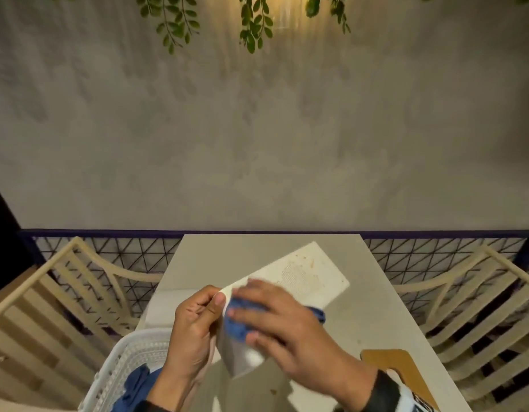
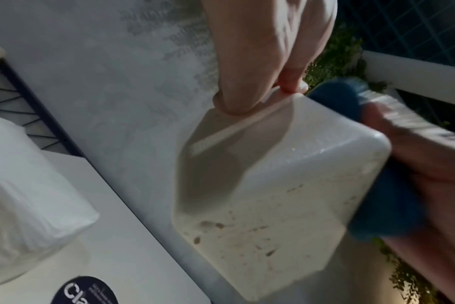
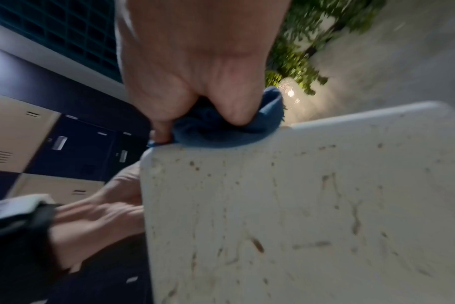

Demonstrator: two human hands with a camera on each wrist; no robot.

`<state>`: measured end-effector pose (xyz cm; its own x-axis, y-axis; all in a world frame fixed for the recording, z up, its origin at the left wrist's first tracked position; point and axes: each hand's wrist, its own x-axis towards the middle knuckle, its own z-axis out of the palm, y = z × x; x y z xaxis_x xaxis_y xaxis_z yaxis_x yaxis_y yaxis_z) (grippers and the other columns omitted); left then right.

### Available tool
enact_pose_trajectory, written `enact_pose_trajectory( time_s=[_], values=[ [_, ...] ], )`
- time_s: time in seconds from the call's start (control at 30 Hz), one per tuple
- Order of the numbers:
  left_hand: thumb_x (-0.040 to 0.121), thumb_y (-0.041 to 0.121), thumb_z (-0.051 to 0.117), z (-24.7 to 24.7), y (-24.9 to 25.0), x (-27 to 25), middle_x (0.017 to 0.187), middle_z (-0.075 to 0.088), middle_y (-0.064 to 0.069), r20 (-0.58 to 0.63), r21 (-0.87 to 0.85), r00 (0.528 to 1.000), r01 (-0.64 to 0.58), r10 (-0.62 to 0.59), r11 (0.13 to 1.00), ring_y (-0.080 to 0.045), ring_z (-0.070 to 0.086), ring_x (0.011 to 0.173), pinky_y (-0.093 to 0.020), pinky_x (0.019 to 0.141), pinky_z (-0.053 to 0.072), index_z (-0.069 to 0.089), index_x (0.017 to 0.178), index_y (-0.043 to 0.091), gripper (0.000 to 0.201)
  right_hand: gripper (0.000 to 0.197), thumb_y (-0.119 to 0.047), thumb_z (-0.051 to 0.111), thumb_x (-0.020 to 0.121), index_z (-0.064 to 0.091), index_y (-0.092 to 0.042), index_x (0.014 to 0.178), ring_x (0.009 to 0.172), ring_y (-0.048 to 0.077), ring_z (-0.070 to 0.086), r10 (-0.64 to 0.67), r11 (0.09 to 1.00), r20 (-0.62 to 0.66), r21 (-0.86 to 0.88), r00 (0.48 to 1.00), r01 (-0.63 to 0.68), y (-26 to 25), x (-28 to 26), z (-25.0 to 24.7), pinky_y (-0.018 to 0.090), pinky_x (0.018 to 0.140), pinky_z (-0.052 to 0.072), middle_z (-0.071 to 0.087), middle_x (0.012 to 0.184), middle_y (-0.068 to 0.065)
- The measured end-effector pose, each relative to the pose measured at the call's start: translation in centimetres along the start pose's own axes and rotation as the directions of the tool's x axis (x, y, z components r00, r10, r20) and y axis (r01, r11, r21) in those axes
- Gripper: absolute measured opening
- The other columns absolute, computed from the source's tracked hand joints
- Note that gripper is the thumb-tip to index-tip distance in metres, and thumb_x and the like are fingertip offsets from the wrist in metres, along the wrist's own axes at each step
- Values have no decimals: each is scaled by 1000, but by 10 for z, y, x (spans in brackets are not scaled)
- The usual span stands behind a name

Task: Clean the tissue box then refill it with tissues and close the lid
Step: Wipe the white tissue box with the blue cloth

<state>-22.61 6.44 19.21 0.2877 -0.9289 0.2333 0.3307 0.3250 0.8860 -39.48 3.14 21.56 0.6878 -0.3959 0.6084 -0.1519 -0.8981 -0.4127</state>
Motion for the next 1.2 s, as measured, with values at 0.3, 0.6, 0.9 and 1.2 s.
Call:
enact_pose_trajectory(
  time_s=[0.3,0.6,0.9,1.2],
  values=[
    [37,62,87,1,1,-3,51,51,1,3,10,1000,-7,7,1000,-8,43,51,-15,47,36,66,53,13,55,37,-38,43,96,56,-19,125,132,11,37,5,1000,-1,-5,1000,-5,8,0,-5,27,111,29,48,137,-5],
    [41,64,86,5,-3,-10,54,51,-1,5,39,1000,-15,15,999,-10,43,55,-17,49,35,66,55,14,56,37,-36,55,90,60,-19,122,127,3,41,89,992,12,89,996,-90,13,9,-13,21,110,30,49,133,-10],
    [44,67,82,12,-9,-10,55,52,3,-16,92,999,-35,37,995,-10,41,57,-19,51,33,67,59,15,56,39,-31,53,88,59,-18,124,127,2,41,225,970,1,95,974,-224,20,12,-16,22,111,29,45,132,-15],
    [63,49,67,23,-20,-14,53,54,6,-54,224,989,-121,136,967,-4,42,54,-16,49,33,67,60,21,29,33,-23,58,88,63,-17,120,119,-1,45,420,898,-122,196,899,-393,24,16,-18,28,110,33,49,125,-16]
  ],
)
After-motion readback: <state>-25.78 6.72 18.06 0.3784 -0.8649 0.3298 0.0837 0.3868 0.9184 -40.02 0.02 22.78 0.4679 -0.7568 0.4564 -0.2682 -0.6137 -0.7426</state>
